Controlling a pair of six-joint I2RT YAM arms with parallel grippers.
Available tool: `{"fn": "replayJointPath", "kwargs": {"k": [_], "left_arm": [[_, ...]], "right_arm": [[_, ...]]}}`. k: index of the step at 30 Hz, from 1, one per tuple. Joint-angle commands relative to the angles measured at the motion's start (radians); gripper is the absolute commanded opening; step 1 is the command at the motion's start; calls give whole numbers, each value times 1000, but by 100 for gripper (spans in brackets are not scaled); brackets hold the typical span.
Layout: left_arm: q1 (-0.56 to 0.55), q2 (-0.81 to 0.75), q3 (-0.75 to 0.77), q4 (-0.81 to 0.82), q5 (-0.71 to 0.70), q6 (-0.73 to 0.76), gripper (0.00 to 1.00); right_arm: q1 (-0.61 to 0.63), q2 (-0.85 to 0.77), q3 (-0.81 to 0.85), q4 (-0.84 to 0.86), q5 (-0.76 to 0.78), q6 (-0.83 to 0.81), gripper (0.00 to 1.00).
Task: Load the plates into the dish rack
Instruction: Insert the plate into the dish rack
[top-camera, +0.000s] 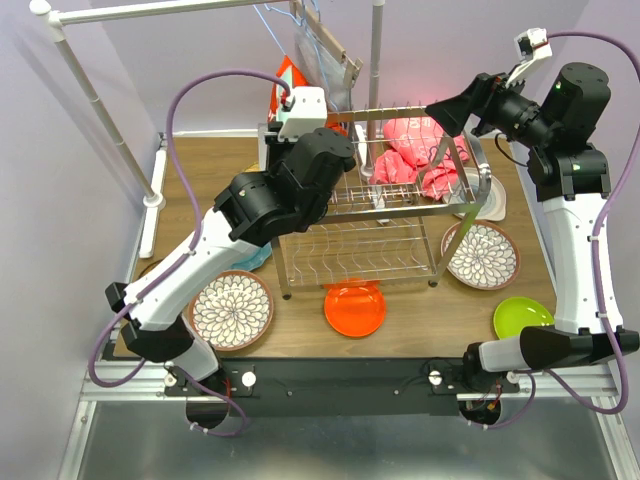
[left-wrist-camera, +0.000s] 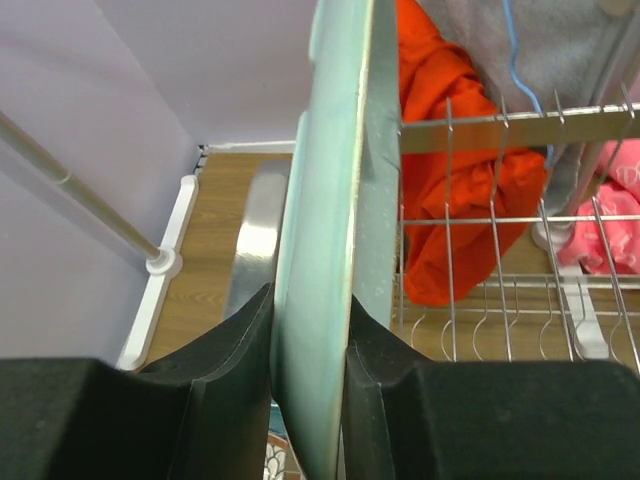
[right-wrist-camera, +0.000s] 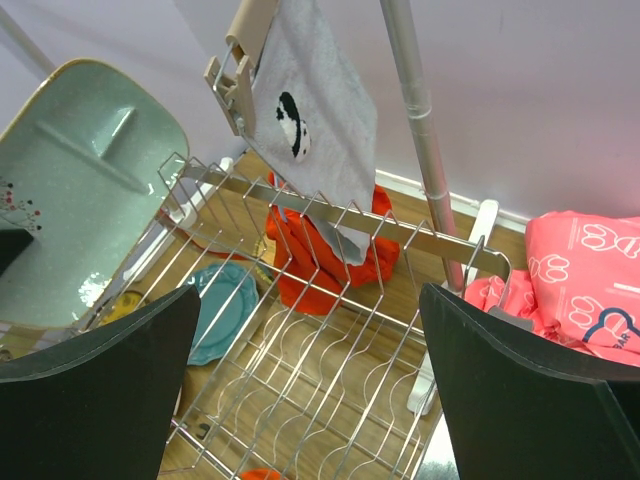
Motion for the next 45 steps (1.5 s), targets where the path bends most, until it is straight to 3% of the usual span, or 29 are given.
{"fn": "replayJointPath", "kwargs": {"k": [1, 8, 13, 23, 32, 40, 45], "left_arm": [[-8, 24, -21, -33, 93, -62, 37], [-9, 16, -17, -31, 96, -66, 44], [-9, 13, 72, -51, 91, -65, 58], [-9, -30, 220, -24, 131, -34, 71], [24, -186, 106, 165, 254, 0, 77], [113, -321, -93, 347, 491, 18, 79], [202, -324, -130, 367, 576, 6, 79]], "right_arm": [[-3, -24, -8, 10, -8, 5, 100], [-3, -22, -7, 10, -10, 8, 100], [-1, -22, -7, 9, -14, 9, 100], [-1, -27, -15, 10, -36, -9, 100], [-3, -48, -41, 7, -94, -89, 100], [-1, -61, -21, -39, -322, -210, 100], [-3, -55, 4, -54, -193, -219, 100]]}}
